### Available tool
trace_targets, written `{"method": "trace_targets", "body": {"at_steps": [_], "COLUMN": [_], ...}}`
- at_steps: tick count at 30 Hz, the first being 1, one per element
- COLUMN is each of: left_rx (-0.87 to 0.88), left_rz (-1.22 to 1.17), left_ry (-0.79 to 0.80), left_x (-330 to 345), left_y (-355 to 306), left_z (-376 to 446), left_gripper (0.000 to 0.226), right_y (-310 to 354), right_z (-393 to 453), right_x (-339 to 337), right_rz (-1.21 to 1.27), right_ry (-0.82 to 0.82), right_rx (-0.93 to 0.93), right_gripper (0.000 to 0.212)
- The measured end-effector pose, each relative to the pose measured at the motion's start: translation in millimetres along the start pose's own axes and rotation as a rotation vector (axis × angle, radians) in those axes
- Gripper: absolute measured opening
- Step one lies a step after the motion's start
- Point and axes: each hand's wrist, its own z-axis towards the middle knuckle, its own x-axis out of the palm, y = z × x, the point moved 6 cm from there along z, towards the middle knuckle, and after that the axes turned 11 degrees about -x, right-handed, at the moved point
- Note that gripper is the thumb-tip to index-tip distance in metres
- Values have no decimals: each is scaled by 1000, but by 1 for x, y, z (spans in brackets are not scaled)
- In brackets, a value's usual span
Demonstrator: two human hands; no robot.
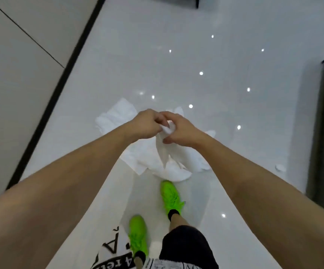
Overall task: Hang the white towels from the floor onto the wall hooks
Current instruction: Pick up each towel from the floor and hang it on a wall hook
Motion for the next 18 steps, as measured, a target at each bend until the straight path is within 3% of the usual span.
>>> {"method": "trace_targets", "body": {"at_steps": [3,6,10,15,18], "left_rx": [158,320,577,878,987], "left_rz": [68,95,183,446,516], "left_ry": [-125,-233,-398,-624,-703], "left_x": [-41,-70,-88,-62,-35], "left_y": [-50,-87,-132,-162,-172], "left_z": [-75,-152,-252,-359,-405], "left_gripper": [33,33,28,32,31], "right_y": [73,138,216,264,259], "right_z": [-39,-99,-192,-315,-384], "right_x": [-43,-68,-96,-105,-101], "right_rz": [-149,-220,-263,-571,-588], "right_ry": [-20,-61,-242,-418,-490], "right_rx": [-14,-26,-86,-4,53], "right_gripper": [46,41,29,42,51]}}
